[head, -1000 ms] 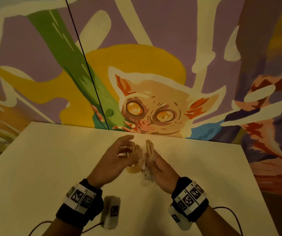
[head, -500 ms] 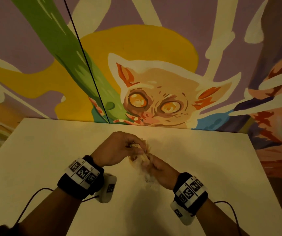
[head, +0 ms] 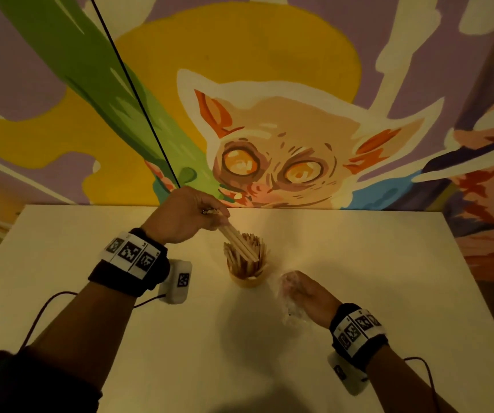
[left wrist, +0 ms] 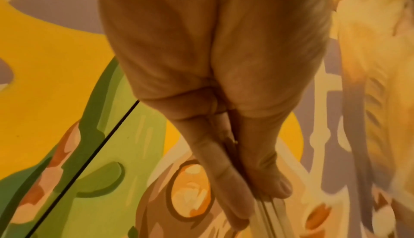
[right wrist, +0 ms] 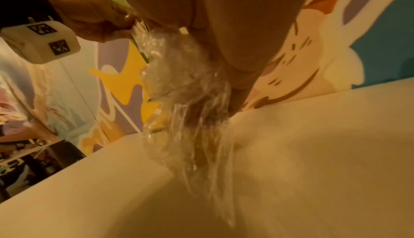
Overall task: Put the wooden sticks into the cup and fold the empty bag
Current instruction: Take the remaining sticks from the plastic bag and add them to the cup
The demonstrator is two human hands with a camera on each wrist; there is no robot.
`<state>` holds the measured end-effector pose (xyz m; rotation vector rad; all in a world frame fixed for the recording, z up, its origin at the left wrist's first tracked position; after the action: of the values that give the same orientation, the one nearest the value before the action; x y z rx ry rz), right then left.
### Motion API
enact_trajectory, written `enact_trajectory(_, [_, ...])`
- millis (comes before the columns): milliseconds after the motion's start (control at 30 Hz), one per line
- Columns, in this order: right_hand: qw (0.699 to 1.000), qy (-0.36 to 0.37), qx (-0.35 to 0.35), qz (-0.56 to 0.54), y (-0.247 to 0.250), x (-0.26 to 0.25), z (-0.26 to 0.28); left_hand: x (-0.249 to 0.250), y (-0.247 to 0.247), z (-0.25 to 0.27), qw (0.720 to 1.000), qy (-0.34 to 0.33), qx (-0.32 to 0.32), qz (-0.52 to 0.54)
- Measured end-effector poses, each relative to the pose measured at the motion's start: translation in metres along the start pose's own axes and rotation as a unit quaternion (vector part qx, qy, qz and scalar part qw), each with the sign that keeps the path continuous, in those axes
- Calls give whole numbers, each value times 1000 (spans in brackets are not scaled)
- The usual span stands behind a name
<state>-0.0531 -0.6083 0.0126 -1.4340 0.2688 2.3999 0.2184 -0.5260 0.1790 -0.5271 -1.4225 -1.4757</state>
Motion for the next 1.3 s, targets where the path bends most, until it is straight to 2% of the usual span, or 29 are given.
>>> enact_trajectory(133, [999, 29, 31, 13, 8, 10, 14, -14, -23, -17, 979, -15, -46, -196])
enact_trajectory(200, [999, 12, 34, 23, 9, 16, 16, -22, -43, -24, 972, -8, -72, -226])
enact_trajectory(400, [999, 17, 34, -7, 10, 15, 22, -47, -98, -33, 943, 33, -123, -306])
enact_trajectory(533, [998, 36, 44, -31, 11, 6, 27, -60, -118, -31, 934, 56, -124, -331])
enact_trajectory(600, [997, 39, 40, -50, 10, 2, 30, -65, -128, -27, 925, 44, -129, -354])
enact_trajectory(667, [997, 43, 37, -59, 9, -2, 32, -72, -134, -22, 920, 25, -115, -373])
enact_trajectory(833, [995, 54, 41, -73, 10, -7, 35, -88, -146, -3, 921, -28, -28, -387])
enact_trajectory(933, [995, 56, 39, -78, 11, -7, 40, -99, -154, 3, 906, -77, 6, -417])
enact_trajectory(1067, [990, 51, 39, -122, 14, -11, 49, -105, -155, 8, 903, -72, 24, -422])
enact_trajectory(1133, [989, 45, 43, -132, 17, -12, 53, -93, -152, 11, 906, -66, 45, -415])
enact_trajectory(1233, [989, 40, 59, -130, 25, -14, 64, -59, -151, 21, 919, -92, 113, -367])
enact_trajectory(1267, [988, 48, 68, -128, 27, -15, 67, -49, -154, 26, 930, -108, 123, -330])
enact_trajectory(1300, [987, 58, 78, -125, 29, -18, 72, -39, -159, 31, 952, -112, 98, -267])
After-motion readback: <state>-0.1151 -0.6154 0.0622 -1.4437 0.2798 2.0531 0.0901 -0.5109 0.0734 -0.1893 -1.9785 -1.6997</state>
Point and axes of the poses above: each hand's wrist, its own z-axis away from the middle knuckle, its own y-axis out of the back of the hand, x = y × z, the point moved 4 cm from there along -z, towards the middle knuckle, and after that the axes turned 6 degrees about -x, right-handed, at the moved point
